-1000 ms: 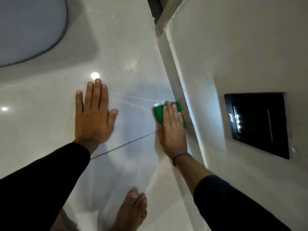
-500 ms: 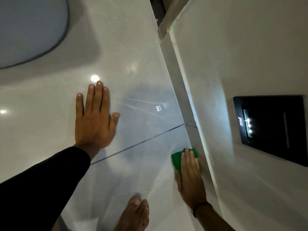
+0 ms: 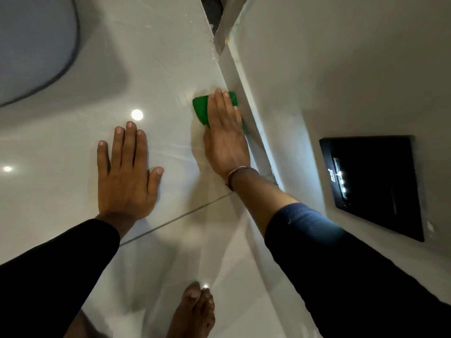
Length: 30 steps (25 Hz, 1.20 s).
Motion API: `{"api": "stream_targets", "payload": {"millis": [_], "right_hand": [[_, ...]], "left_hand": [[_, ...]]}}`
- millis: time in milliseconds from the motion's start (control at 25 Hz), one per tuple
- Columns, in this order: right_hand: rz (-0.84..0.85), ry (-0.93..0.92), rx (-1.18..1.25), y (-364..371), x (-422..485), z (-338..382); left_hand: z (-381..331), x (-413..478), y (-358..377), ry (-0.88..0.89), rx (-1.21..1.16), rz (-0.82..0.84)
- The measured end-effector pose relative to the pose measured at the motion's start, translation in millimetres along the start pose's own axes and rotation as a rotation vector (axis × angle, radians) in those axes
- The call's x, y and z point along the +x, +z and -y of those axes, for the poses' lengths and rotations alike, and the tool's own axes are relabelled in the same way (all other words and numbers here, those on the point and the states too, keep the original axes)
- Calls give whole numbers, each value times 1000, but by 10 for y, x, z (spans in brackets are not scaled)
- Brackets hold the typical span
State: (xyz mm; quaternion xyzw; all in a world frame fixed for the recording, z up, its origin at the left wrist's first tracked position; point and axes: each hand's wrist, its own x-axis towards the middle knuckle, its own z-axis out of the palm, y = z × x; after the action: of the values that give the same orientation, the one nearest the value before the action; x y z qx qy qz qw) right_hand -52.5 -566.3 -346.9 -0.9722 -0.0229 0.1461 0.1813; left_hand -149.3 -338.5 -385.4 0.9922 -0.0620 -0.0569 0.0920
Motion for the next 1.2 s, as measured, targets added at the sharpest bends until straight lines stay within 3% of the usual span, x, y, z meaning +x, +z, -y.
{"api": "stream_targets", "payload": {"millis": [160, 400, 600, 760, 920, 1040, 1200], "right_hand": [[-17, 12, 13, 110, -760, -288], [147, 117, -154, 298, -2645, -921], [201, 39, -145, 156, -2295, -825], [74, 0, 12, 67, -1055, -390], [-26, 24, -4, 55, -41, -23], [-44, -9, 0, 90, -276, -141], [26, 41, -52, 217, -1512, -564]], "left_hand": [[3, 13, -13, -4, -8, -2], [18, 8, 3, -4, -19, 5], [11, -2, 5, 1, -14, -6], [10, -9, 12, 3, -3, -3], [36, -6, 38, 10, 6, -9], [52, -10, 69, 11, 6, -12], [50, -14, 68, 1, -13, -17]]}}
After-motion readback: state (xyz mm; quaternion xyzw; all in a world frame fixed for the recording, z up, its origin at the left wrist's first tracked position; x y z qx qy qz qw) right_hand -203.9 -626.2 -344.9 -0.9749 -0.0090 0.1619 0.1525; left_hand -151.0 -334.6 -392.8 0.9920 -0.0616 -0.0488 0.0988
